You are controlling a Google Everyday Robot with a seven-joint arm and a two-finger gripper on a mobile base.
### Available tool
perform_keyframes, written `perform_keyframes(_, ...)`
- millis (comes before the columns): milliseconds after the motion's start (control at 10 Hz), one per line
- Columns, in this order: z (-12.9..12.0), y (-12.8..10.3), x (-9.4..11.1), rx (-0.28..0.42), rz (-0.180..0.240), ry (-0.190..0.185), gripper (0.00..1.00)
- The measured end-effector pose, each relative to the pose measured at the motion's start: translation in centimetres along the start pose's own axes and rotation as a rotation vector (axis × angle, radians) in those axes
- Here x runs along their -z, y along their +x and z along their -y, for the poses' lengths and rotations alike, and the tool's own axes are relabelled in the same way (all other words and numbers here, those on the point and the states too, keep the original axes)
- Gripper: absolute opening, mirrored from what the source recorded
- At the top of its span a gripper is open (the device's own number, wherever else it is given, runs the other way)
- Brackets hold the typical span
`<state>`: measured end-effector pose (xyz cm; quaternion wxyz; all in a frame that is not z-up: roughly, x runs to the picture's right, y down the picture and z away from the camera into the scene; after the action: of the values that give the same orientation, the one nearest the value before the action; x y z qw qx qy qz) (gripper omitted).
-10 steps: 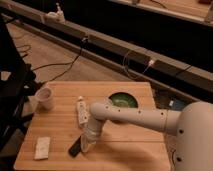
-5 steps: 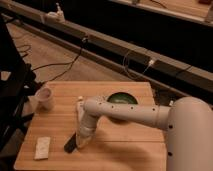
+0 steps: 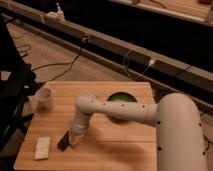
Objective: Push the eraser across the table
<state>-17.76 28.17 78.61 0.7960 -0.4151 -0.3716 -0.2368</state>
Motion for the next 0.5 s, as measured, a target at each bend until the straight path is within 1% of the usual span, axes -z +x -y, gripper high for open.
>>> perform_keyframes(200,1.8,-1.0,-0.8,0.042,0.005,-0.004,0.0)
perform_keyframes(400,3.3,-1.8,-1.1,0.073,0.018,0.007,0.0)
perform_keyframes(500,4.4,-2.6,-1.4,0.095,0.033,0.016,0.0)
